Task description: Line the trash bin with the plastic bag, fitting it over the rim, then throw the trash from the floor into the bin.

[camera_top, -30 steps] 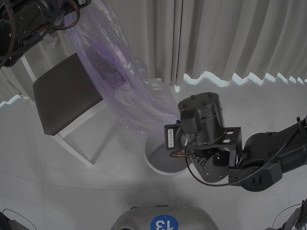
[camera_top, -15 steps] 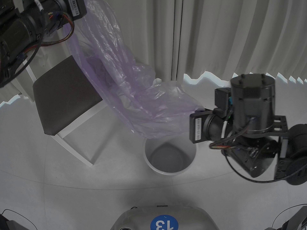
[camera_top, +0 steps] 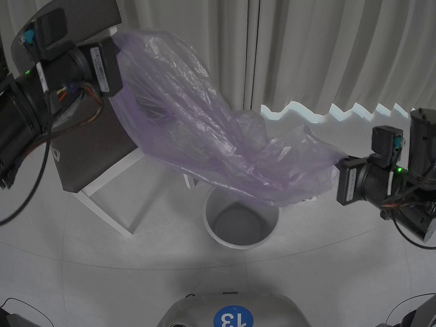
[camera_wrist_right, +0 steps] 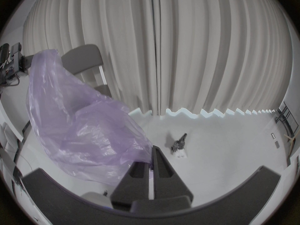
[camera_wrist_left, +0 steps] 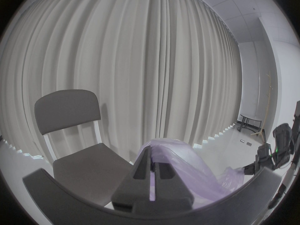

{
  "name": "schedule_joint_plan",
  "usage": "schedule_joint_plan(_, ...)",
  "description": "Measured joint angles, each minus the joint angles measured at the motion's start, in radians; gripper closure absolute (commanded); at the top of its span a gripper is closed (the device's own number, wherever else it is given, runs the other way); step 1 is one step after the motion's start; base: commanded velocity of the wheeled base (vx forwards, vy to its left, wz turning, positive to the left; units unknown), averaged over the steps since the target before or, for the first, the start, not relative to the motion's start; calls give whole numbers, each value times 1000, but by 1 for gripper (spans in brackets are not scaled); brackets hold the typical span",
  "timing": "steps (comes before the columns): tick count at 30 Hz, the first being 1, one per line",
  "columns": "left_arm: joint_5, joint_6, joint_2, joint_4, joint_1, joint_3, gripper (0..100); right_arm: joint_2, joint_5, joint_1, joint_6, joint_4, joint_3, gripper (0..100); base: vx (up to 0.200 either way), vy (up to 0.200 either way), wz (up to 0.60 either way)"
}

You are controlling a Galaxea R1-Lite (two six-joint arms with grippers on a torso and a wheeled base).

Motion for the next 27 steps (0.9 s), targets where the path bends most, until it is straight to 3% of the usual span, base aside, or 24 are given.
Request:
schedule_joint_plan(8,-9,-9,3,4,33,87,100,-114,63,-110,-8,107,38,100,0,0,0)
schedule_joint_plan(15,-24,-22,13,2,74,147,100,-162,75,-148,-16,132,58,100,0,0,0)
schedule_joint_plan(20,-40,-106,36,-1,90,196,100,-169,123,-180,-10,136,64,100,0,0,0)
schedule_joint_plan(27,-44,-120,58,-3,82,216,100,-146,163,-204,-4,130,52,100,0,0,0)
